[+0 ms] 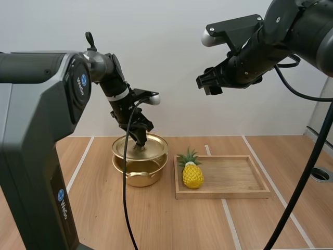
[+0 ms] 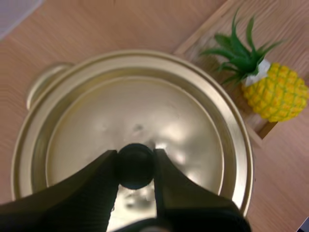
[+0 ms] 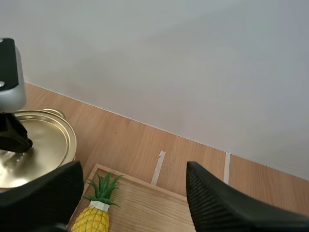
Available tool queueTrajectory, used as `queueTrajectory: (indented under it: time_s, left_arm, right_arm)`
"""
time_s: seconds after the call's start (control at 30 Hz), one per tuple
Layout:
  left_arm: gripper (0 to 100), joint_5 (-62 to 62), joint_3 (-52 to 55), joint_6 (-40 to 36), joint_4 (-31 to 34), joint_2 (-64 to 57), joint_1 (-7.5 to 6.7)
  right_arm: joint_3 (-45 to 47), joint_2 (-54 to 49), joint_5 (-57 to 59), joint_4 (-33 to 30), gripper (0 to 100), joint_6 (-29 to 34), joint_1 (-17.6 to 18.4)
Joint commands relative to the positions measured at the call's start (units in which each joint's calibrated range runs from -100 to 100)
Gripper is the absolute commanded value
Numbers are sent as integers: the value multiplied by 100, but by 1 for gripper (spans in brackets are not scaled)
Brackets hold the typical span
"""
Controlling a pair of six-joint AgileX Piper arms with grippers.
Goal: Open the pot, put the pineapple inside, and close it
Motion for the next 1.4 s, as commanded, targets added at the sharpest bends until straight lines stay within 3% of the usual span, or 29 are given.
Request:
queueTrajectory:
  time_s: [0.0, 0.6, 0.83, 1.07, 1.37]
  left_arm:
    - [0, 0, -575, -112, -149, -255, -14]
    - [0, 0, -5411, -995, -214, -1018, -14]
    - [0, -22, -6784, -1162, -522, -1047, -14]
    - [0, -1518, -7772, -1493, -615, -1060, -14]
    - [0, -4345, -8425, -1546, -750, -1060, -5]
  right_arm:
    - [-74, -29, 77, -34, 100, 4, -32]
    - [-74, -29, 77, -34, 100, 4, -32]
    - [-74, -29, 77, -34, 100, 4, -32]
    - [-59, -29, 92, -34, 100, 4, -32]
    - [-46, -29, 92, -34, 100, 4, -32]
